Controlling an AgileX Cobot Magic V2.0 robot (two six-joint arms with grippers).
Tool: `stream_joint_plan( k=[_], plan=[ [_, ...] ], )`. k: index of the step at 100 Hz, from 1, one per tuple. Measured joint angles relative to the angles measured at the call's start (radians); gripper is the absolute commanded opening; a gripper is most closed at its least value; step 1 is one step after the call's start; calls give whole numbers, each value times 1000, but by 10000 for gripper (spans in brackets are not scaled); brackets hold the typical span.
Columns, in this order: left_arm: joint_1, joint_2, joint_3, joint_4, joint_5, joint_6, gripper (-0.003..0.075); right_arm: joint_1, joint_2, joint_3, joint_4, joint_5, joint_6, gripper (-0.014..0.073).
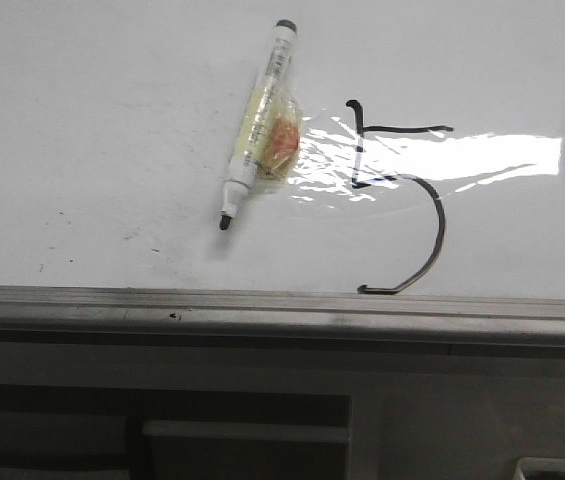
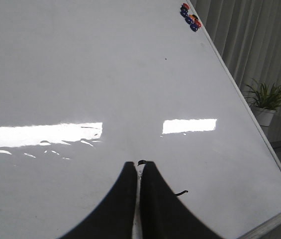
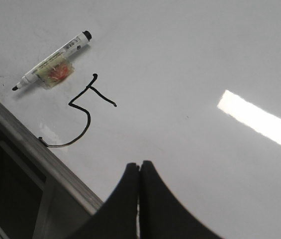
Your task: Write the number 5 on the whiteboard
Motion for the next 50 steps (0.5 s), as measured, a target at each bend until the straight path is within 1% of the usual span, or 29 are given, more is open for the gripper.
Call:
stream_joint_plan(
  k=[8,23,50],
  plan=[
    [0,-5,2,-3,0,0,-20,0,0,0,-1,0,0,-64],
    [0,-5,2,-73,0,0,-20,0,0,0,-2,0,2,-64],
    [0,-8,2,-87,0,0,-20,0,0,0,-2,0,1,-64]
  ],
)
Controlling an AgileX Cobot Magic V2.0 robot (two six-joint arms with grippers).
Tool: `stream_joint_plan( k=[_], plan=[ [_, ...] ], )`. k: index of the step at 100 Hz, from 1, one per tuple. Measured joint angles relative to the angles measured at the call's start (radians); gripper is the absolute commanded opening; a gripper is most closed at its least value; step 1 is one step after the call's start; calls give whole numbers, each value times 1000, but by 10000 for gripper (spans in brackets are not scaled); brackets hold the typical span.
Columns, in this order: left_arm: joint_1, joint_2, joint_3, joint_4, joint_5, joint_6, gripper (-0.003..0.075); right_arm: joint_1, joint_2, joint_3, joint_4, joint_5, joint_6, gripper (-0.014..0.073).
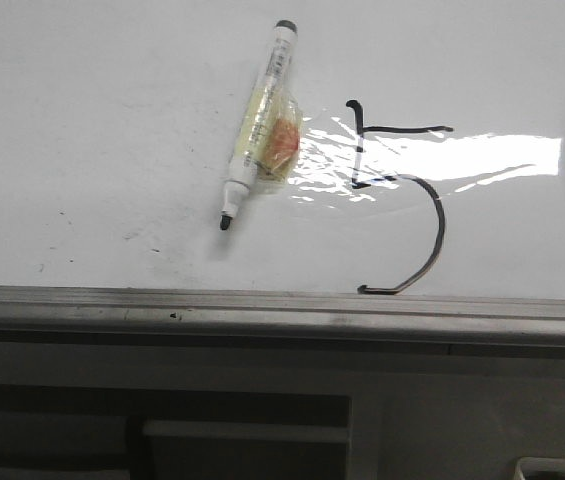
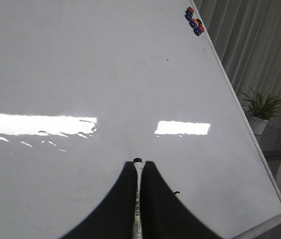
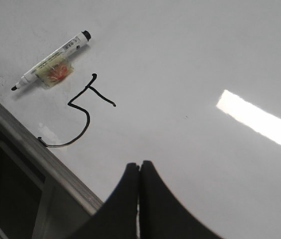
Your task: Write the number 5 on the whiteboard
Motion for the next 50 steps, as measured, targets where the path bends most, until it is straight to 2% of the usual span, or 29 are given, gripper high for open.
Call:
stream_joint_plan(
  k=[12,19,26,36,50],
  plan=[
    [1,-8,29,89,-13,0,-20,0,0,0,0,0,0,-64],
    [17,-10,60,248,-17,-7,-20,0,0,0,0,0,0,-64],
    [64,-10,106,467,-12,-75,-20,0,0,0,0,0,0,-64],
    [182,-10,175,785,15,-311,-20,0,0,0,-2,0,0,-64],
    [363,-23,239,1053,80,-637,-20,0,0,0,-2,0,1,-64]
  ],
)
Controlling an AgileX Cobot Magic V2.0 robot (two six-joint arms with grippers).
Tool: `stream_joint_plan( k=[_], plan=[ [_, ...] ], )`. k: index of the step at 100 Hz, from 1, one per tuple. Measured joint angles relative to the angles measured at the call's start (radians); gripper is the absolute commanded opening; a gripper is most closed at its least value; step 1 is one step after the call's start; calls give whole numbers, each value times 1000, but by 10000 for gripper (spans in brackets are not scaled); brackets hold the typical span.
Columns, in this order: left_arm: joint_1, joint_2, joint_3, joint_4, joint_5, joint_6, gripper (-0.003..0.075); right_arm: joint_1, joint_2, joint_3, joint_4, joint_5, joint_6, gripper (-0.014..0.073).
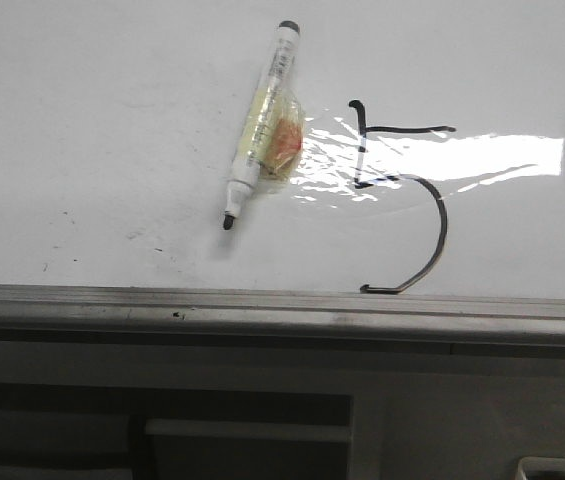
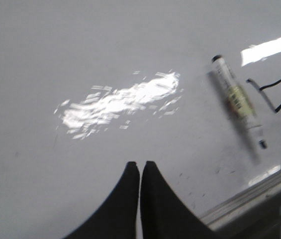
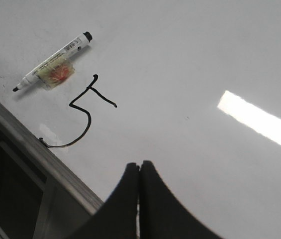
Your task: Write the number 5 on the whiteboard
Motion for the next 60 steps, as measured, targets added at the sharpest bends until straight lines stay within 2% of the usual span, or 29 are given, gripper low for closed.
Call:
stream_joint_plan(
  k=[22,37,47,60],
  plan=[
    [116,-97,49,78,92,-137,-20,0,0,0,0,0,0,-64],
    [178,-140,49,79,266,-293,-20,0,0,0,0,0,0,-64],
    [229,-149,49,79,339,-332,-20,0,0,0,0,0,0,-64],
    [279,-149,49,79,362,-345,-20,0,0,0,0,0,0,-64]
  ],
)
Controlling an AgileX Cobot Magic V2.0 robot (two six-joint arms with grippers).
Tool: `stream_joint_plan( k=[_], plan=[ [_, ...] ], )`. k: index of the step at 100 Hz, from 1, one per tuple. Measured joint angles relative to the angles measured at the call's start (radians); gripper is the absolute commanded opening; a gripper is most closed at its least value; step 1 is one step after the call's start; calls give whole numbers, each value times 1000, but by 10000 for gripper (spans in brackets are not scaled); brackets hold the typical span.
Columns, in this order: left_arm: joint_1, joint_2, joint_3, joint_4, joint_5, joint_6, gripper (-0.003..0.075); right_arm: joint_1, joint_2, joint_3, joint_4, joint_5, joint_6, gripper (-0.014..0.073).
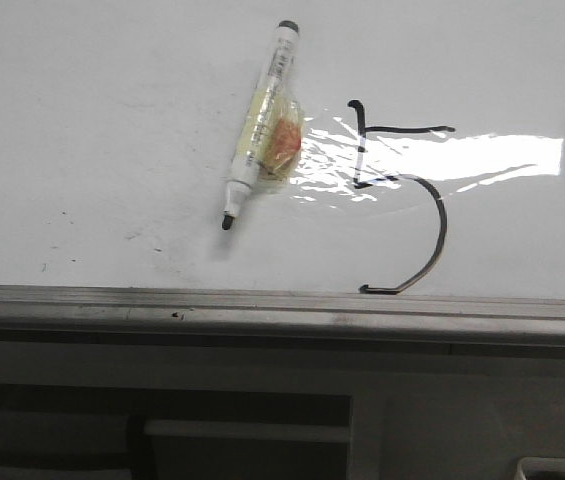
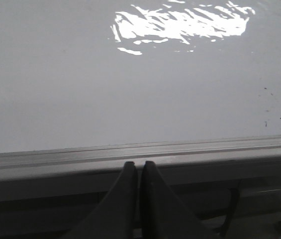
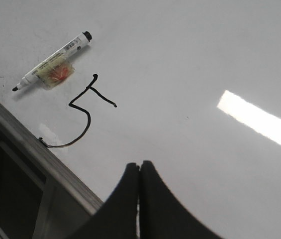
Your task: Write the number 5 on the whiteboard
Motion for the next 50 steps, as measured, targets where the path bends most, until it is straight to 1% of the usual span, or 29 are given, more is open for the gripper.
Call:
stream_joint_plan(
  k=[10,50],
  plan=[
    [16,0,0,0,0,-2,-20,0,0,0,0,0,0,-64],
    [19,0,0,0,0,-2,-20,0,0,0,0,0,0,-64]
  ],
)
